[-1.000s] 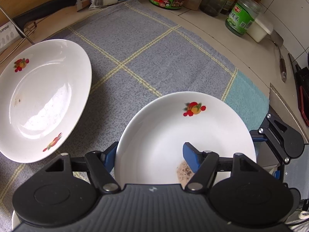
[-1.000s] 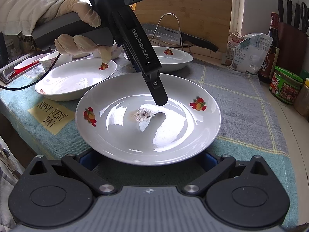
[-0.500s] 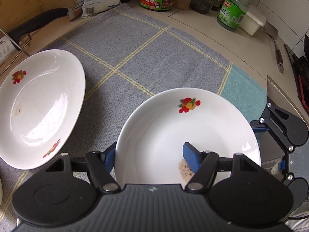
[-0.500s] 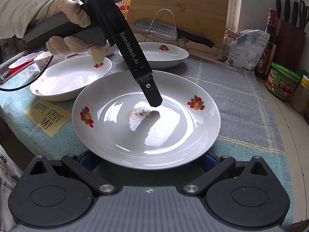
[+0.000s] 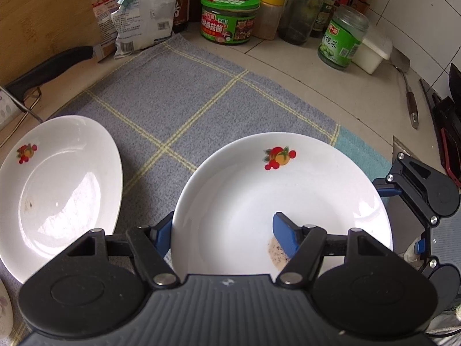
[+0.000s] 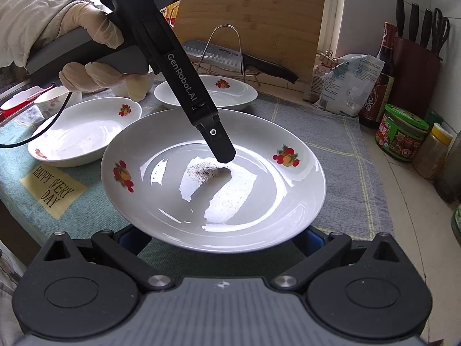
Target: Organize plates and bowls
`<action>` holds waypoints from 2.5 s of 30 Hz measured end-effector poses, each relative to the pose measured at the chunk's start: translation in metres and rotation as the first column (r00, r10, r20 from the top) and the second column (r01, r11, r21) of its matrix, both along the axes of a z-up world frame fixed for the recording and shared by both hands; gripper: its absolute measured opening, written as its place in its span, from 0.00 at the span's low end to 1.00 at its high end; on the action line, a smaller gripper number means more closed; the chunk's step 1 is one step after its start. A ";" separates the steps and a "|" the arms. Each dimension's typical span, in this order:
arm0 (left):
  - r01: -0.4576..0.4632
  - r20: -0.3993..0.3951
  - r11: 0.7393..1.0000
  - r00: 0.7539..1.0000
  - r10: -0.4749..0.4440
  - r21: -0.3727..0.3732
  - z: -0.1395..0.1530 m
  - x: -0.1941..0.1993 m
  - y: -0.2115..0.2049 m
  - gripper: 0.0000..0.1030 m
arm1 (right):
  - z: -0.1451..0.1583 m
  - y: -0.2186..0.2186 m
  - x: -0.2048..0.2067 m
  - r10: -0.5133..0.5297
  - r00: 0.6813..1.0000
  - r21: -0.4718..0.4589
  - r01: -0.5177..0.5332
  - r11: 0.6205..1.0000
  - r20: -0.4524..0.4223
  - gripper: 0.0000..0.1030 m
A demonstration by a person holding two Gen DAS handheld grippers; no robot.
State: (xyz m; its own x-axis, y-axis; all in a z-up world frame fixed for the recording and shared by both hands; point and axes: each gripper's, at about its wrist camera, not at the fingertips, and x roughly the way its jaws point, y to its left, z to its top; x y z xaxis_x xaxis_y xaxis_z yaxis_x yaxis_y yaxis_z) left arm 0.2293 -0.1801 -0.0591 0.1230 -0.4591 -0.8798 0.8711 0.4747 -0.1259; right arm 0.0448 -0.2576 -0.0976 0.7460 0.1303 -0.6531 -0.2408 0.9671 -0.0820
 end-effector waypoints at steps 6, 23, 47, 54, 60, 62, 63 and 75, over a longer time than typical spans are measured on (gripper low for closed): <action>0.013 0.022 1.000 1.000 -0.012 -0.022 0.002 0.007 -0.026 0.67 | 0.004 -0.020 0.012 -0.021 1.000 -0.020 0.021 1.000 0.008 1.00; -0.021 0.034 0.999 0.999 0.023 -0.047 -0.017 0.045 -0.084 0.67 | -0.005 -0.077 0.061 -0.050 0.999 -0.024 0.049 0.999 -0.017 1.00; -0.033 0.090 0.996 0.995 0.040 -0.081 -0.011 0.038 -0.076 0.83 | -0.012 -0.083 0.064 -0.057 0.997 -0.040 0.054 0.998 -0.058 1.00; -0.048 0.212 0.988 0.974 0.079 -0.147 0.028 0.010 -0.037 0.91 | 0.006 -0.071 0.047 -0.132 0.990 -0.084 0.127 0.988 -0.059 1.00; -0.097 0.287 0.974 0.945 0.155 -0.206 0.054 -0.025 0.008 0.95 | 0.024 -0.056 0.028 -0.186 0.982 -0.081 0.183 0.980 -0.042 1.00; -0.115 0.307 0.969 0.934 0.181 -0.220 0.058 -0.039 0.021 0.95 | 0.029 -0.048 0.023 -0.187 0.982 -0.071 0.184 0.980 -0.038 1.00; -0.127 0.321 0.966 0.926 0.197 -0.225 0.059 -0.045 0.027 0.95 | 0.030 -0.044 0.021 -0.183 0.982 -0.068 0.181 0.981 -0.035 1.00; -0.317 0.417 0.911 0.815 0.403 -0.263 0.052 -0.090 0.110 0.96 | 0.030 0.017 0.030 -0.100 0.993 -0.069 0.095 0.993 -0.063 1.00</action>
State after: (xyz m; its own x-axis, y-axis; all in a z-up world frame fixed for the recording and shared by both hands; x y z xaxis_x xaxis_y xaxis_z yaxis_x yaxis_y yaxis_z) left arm 0.1394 -0.0704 -0.0073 0.6731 -0.4408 -0.5938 0.6203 0.7738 0.1287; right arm 0.0752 -0.2408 -0.0677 0.7079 0.0143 -0.7061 -0.1528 0.9792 -0.1333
